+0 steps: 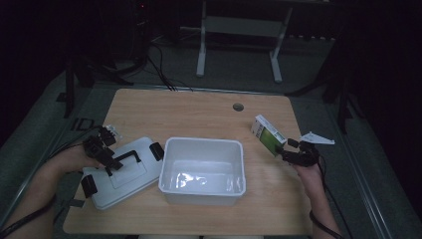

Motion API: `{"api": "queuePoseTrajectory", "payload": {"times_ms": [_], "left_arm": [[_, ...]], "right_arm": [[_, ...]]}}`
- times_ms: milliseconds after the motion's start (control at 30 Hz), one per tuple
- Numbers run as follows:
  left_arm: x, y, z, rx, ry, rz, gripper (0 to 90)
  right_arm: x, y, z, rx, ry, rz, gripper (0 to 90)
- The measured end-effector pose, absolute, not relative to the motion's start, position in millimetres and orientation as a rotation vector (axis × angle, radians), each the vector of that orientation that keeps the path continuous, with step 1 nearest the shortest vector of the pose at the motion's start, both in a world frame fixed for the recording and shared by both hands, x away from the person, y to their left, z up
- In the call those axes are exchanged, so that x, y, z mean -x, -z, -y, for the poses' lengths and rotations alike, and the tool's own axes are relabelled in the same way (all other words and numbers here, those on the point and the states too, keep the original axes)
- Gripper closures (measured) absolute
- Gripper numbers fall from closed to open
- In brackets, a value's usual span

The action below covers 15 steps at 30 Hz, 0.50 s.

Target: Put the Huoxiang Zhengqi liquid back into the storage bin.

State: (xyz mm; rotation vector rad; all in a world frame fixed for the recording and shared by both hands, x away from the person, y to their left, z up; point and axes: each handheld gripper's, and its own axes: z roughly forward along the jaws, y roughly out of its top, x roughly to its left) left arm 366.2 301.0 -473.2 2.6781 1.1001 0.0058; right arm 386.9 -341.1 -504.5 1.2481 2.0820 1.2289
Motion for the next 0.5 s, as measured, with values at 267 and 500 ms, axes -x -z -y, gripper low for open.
{"api": "queuePoseTrajectory", "payload": {"times_ms": [267,500], "left_arm": [[-367.1,476.7,-300.2,-2.689,0.004,-1.102,32.7],[-367.1,476.9,-302.3,-2.685,0.002,-1.107,32.7]], "right_arm": [[-408.0,501.3,334.8,-1.232,-1.183,-2.126,35.5],[-422.8,495.7,329.9,-1.226,-1.137,-2.166,43.0]]}}
